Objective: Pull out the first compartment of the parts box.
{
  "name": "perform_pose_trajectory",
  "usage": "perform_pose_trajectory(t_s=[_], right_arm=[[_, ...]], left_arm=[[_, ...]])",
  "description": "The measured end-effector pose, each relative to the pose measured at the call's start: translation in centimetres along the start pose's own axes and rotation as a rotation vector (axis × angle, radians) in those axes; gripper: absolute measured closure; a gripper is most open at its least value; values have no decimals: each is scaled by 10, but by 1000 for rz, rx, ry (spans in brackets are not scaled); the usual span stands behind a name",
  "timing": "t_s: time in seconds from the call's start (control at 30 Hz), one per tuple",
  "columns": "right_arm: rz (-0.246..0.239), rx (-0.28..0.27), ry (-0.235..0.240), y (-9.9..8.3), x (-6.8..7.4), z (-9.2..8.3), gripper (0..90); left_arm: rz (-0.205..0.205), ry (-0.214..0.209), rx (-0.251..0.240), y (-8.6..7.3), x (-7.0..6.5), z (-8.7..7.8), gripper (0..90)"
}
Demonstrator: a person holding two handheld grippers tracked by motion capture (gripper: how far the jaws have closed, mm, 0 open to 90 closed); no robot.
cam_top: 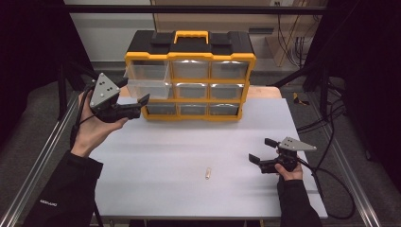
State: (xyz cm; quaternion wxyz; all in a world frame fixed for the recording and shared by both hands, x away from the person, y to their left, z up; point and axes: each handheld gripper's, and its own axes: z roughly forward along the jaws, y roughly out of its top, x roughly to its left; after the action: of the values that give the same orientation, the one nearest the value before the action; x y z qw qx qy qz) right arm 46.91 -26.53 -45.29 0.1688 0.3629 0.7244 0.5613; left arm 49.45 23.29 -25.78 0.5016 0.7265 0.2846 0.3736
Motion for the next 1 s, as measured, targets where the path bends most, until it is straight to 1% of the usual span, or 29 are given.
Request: perform_pose_trajectory(t_s=[0.07,0.17,0.23,0.27,0.37,0.43,0.5,0.67,0.73,0.77,0.8,0.83,0.87,0.9,0.93,1.0], right_arm=[[2,1,0,0,0,0,6],[2,1,0,0,0,0,6],[1,0,0,0,0,0,6],[0,0,0,0,0,0,6],[2,2,0,0,0,0,6],[1,2,1,0,0,0,6],[1,2,0,0,0,0,6],[1,3,-2,0,0,0,6],[2,1,0,0,0,0,6],[1,2,-1,0,0,0,6],[2,4,-1,0,0,0,6],[2,4,-2,0,0,0,6],[0,2,-1,0,0,0,5],[-1,1,-2,0,0,0,6],[2,2,-1,0,0,0,5],[2,3,-1,0,0,0,6]], left_arm=[[-35,-10,-5,-3,0,-2,162],[-57,-21,-22,-7,-2,-5,140],[-67,-31,-28,-11,-3,-6,127],[-74,-35,-25,-13,-4,-7,112],[-77,-31,-19,-18,-7,-7,88],[-89,-41,-16,-23,-9,-6,80],[-92,-44,-8,-28,-11,-5,69],[-122,-55,0,-41,-16,-2,59],[-129,-63,5,-46,-19,0,55],[-126,-63,1,-49,-19,1,54],[-139,-67,13,-51,-21,1,54],[-132,-63,6,-53,-21,2,53],[-149,-71,15,-56,-23,2,52],[-145,-71,9,-58,-23,3,52],[-161,-77,17,-61,-25,4,52],[-172,-87,19,-65,-28,5,52]])
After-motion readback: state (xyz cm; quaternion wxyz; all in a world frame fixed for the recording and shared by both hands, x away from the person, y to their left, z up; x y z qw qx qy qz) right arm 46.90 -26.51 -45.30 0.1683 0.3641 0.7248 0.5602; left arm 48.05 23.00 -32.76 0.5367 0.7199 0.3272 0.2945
